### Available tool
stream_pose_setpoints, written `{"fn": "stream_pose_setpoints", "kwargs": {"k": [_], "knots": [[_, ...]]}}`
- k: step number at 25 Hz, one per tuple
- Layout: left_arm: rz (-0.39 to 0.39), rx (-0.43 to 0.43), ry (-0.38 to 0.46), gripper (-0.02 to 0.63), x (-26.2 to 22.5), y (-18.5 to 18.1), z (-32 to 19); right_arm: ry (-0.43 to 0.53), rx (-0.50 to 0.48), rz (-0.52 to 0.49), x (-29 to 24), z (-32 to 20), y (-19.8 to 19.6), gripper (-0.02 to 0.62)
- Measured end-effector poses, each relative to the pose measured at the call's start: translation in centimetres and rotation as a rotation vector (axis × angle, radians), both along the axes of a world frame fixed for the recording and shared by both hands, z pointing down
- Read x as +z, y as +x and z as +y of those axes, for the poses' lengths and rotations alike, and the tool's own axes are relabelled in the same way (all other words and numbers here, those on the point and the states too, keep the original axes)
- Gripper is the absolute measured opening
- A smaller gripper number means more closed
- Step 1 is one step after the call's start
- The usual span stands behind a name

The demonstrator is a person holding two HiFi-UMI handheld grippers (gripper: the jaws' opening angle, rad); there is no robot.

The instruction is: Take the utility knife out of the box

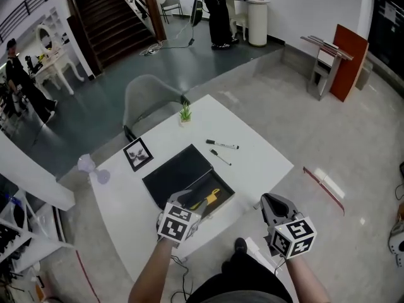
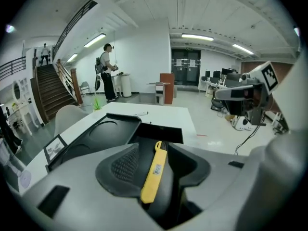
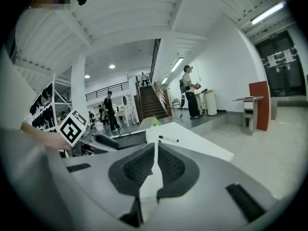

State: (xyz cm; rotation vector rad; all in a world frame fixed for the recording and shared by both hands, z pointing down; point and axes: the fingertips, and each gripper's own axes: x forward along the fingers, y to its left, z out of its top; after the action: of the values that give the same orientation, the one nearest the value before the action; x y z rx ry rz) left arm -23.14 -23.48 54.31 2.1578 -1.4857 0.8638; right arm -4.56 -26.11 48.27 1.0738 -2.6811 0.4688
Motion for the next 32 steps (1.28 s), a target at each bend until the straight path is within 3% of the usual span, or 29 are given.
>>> {"fn": "stream_pose_setpoints", "kwargs": {"k": [14, 26, 32], "knots": [[-0.17, 0.229, -0.196, 0.189, 5.7, 2.6, -1.7, -0.046, 0.051, -0.004, 1.7, -1.9, 1.7, 0.003], [-0.239, 0.272, -0.295, 0.187, 8.4, 2.9, -3.0, -0.064, 0.065, -0.006, 2.3, -3.5, 2.5, 0.003], [-0.227, 0.273, -0.328, 0.187, 8.8, 2.9, -3.1, -0.073, 0.063, -0.007, 2.6, -4.1, 2.5, 0.003]]}}
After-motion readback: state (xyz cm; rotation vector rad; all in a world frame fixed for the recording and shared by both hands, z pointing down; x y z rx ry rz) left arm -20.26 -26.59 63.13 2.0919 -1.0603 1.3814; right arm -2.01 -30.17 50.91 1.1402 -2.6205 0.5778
